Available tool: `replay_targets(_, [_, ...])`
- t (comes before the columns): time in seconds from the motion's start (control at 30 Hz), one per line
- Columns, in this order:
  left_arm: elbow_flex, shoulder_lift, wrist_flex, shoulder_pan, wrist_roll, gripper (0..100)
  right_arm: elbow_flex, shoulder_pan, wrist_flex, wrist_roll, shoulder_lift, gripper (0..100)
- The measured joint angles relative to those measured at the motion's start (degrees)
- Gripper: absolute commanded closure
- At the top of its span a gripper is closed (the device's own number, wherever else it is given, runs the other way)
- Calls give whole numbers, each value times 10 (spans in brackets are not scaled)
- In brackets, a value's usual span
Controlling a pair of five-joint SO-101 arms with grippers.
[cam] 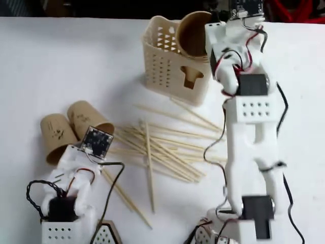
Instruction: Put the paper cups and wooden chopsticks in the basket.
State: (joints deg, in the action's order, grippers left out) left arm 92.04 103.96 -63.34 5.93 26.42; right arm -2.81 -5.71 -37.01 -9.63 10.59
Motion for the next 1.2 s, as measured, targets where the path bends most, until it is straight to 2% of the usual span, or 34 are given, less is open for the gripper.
replay_targets(0.13, [0, 0, 0, 0, 0, 965, 0, 4, 55, 0, -71, 971])
replay_targets(0.3, [0, 0, 0, 0, 0, 965, 0, 9, 71, 0, -73, 971])
replay_targets(0.47, [0, 0, 0, 0, 0, 965, 0, 6, 43, 0, -32, 971])
replay_targets(0.67, [0, 0, 0, 0, 0, 965, 21, -7, -54, 0, -24, 967])
replay_targets(1.0, [0, 0, 0, 0, 0, 965, 90, -9, -48, 0, -8, 967])
replay_targets(1.2, [0, 0, 0, 0, 0, 965, 88, -15, -55, 0, 86, 967])
